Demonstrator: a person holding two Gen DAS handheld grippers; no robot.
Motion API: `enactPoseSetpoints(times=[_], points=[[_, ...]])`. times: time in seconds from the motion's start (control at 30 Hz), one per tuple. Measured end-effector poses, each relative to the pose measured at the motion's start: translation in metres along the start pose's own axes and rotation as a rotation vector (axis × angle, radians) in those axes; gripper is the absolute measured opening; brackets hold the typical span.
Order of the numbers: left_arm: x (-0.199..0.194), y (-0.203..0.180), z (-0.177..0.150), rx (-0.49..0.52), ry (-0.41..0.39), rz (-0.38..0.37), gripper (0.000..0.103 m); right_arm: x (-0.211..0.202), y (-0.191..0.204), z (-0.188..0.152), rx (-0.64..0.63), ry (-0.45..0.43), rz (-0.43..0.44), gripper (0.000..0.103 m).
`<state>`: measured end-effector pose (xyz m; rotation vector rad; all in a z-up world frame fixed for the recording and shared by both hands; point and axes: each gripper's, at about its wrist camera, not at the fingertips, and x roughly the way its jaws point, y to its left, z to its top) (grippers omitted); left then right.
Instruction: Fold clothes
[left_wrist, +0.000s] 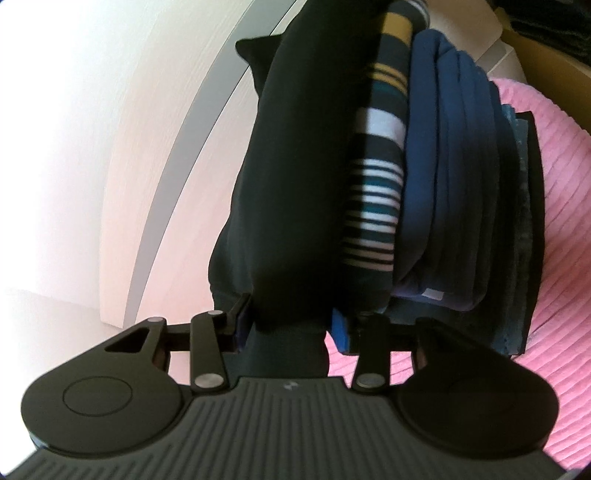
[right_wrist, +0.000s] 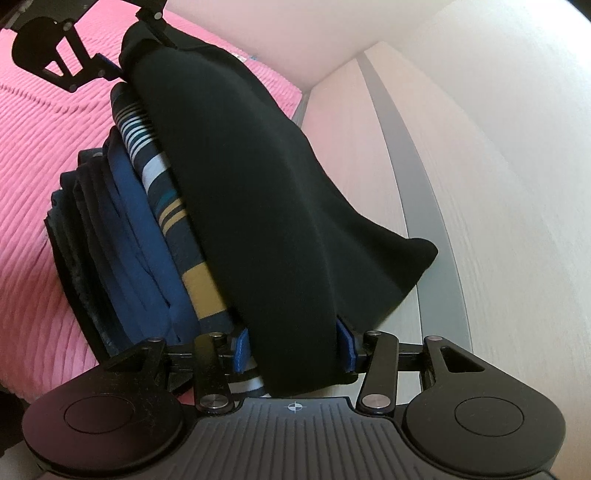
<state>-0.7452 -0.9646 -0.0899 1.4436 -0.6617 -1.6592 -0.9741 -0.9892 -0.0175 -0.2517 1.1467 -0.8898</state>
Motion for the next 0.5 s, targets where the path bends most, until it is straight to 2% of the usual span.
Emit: enactPoseSetpoints(times=[0.13,0.33,0.5], points=[[0.008,-0.001,-0.003,-0.005,0.029,-0.020,0.038,-0.004,0.006,-0.004,0.019,0.009,0.000,0.046],[0.002,0.021,0.006,-0.018,-0.006,0.014,0.032,-0.006,-0.001,-0.008,0.135,0.009,0.010,0.046],[0.009,0.051,0.015,0.016,-0.046,0.099,0.029,-0.004,-0.009,-0.003,0.243,-0.001,0.011,0.046]])
